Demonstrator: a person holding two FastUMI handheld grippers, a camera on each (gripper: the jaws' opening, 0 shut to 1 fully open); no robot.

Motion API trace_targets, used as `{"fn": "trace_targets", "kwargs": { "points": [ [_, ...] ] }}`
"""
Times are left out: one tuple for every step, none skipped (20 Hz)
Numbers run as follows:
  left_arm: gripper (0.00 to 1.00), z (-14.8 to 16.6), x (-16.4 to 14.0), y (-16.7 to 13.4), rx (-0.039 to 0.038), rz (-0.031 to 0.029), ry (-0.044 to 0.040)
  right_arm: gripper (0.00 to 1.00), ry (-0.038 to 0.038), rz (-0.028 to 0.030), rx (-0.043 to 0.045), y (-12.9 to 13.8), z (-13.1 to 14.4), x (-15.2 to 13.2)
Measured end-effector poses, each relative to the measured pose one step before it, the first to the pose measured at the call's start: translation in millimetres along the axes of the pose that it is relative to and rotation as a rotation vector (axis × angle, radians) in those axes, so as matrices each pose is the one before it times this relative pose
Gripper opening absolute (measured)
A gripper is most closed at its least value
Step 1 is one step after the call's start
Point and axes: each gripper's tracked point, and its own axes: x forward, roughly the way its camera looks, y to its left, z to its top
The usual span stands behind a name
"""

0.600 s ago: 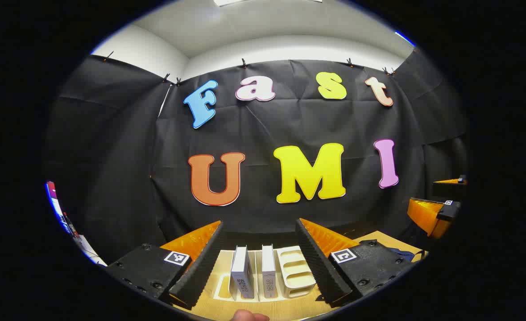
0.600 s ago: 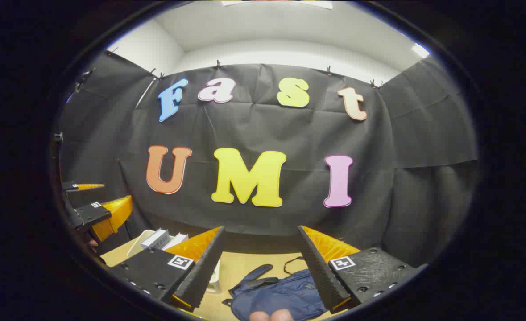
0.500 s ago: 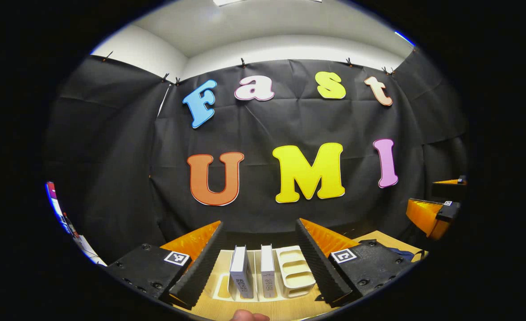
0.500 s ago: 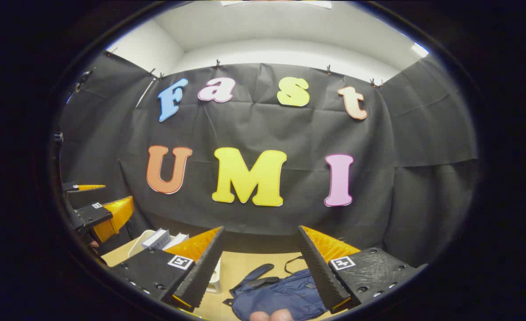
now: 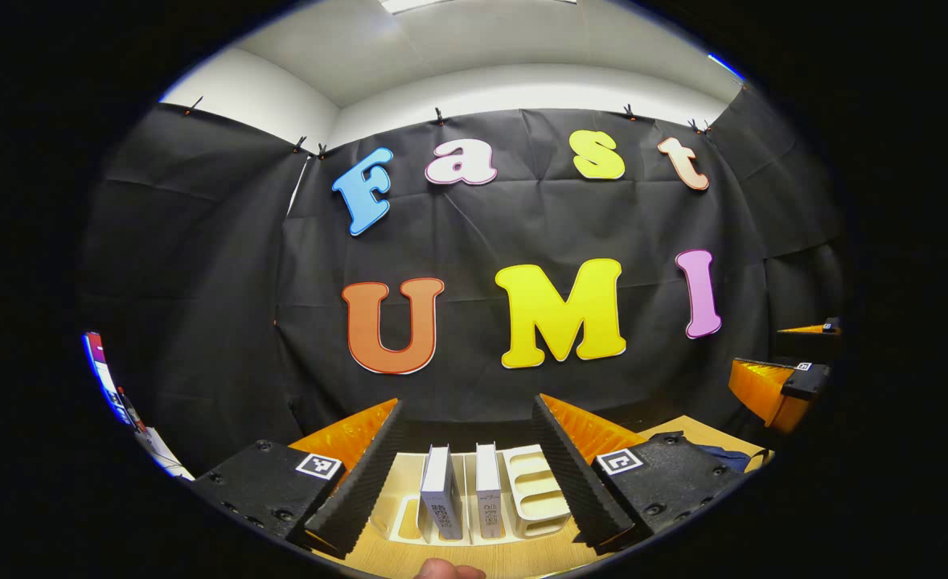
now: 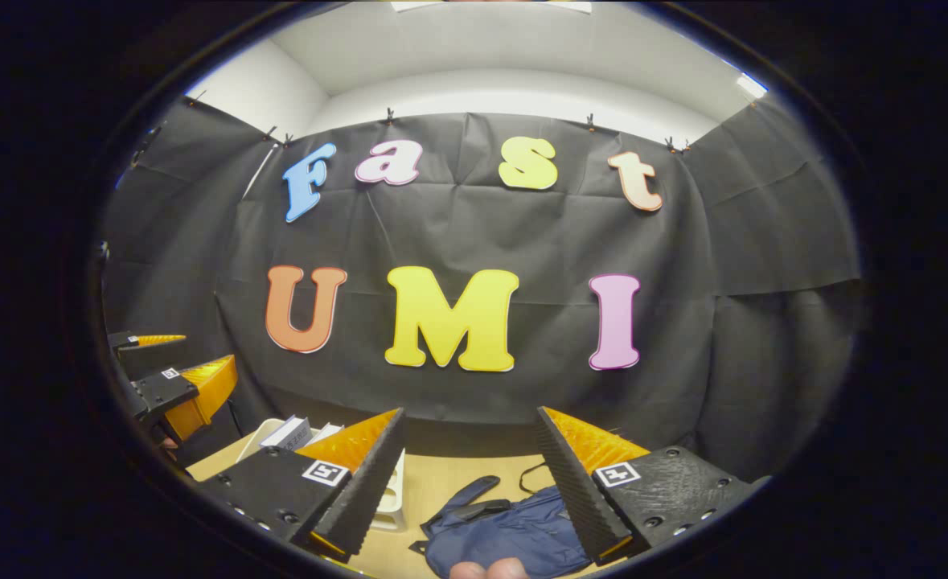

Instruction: Open the schoolbag, grab two books from the bookshelf and put them into the schoolbag.

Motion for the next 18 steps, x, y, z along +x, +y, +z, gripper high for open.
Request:
{"fn": "trace_targets", "kwargs": {
  "points": [
    [0.99,0.36,0.52,1.26,0.00176,0.00173,-0.00373,0.95,0.00258,-0.00192,-0.00105,0.57,-0.89,0.38],
    [0.99,0.90,-0.20,2.49,0.00243,0.00332,-0.00172,0.95,0.00127,0.00277,0.00083,1.70,0.54,0.68],
    [0.94,0.62,0.33,0.18,0.00122,0.00091,-0.00296,0.95,0.00118,-0.00107,-0.00030,0.47,-0.63,0.29],
    [0.99,-0.08,-0.64,0.30,-0.00139,-0.00011,-0.00270,0.98,-0.00127,0.00049,-0.00089,0.80,1.01,0.02],
    [0.99,0.54,0.72,0.03,-0.00038,0.00001,-0.00118,0.98,-0.00119,-0.00199,-0.00094,-0.16,0.38,0.78],
    [0.99,-0.01,0.72,0.68,0.00042,0.00025,0.00209,0.95,-0.00069,-0.00168,0.00034,0.58,0.39,-0.86],
    [0.99,-0.88,0.99,-0.62,-0.00016,-0.00241,0.00324,0.95,0.00062,-0.00241,0.00137,-0.99,-0.99,-1.23],
    [0.99,-0.59,0.47,-1.09,-0.00243,-0.00274,0.00085,0.95,0.00250,-0.00218,-0.00029,-0.19,-0.50,0.59],
    [0.99,-0.27,-0.68,0.09,-0.00295,-0.00192,-0.00077,0.95,0.00402,-0.00371,-0.00085,-1.41,-1.25,0.43],
    [0.99,-0.90,0.67,0.24,-0.00346,-0.00255,0.00218,0.95,0.00485,-0.00348,0.00040,-0.85,-1.07,-0.10],
    [0.99,-0.92,0.01,-0.99,-0.00341,-0.00181,0.00354,0.95,0.00780,-0.00104,0.00100,-0.54,-2.46,-0.23],
    [0.99,-2.07,0.83,-2.14,-0.00414,-0.00186,0.00602,0.97,0.01099,0.00036,-0.00235,-0.56,-3.43,0.55],
    [0.99,-1.48,-0.50,-0.25,-0.00440,-0.00143,0.00513,0.97,0.01385,0.00156,-0.00375,-0.53,-4.70,0.66],
    [0.99,-0.70,-1.10,0.77,-0.00200,-0.00126,0.00319,0.97,0.01380,0.00169,-0.00174,0.40,-3.82,-0.06],
    [0.99,0.76,-0.36,-0.89,0.00012,-0.00031,-0.00188,0.97,0.01121,0.00230,-0.00017,-0.86,-3.60,-0.14],
    [0.99,0.09,0.31,-0.60,0.00294,0.00005,-0.00202,0.97,0.00854,0.00160,-0.00255,0.02,-2.33,-0.01],
    [0.99,0.02,0.24,0.05,0.00274,-0.00049,-0.00259,0.97,0.01088,0.00364,-0.00632,1.02,-4.99,0.89],
    [0.99,-0.74,-0.28,0.37,0.00219,-0.00078,-0.00002,0.97,0.01892,0.01024,-0.00739,1.82,-6.30,0.31]
  ]
}}
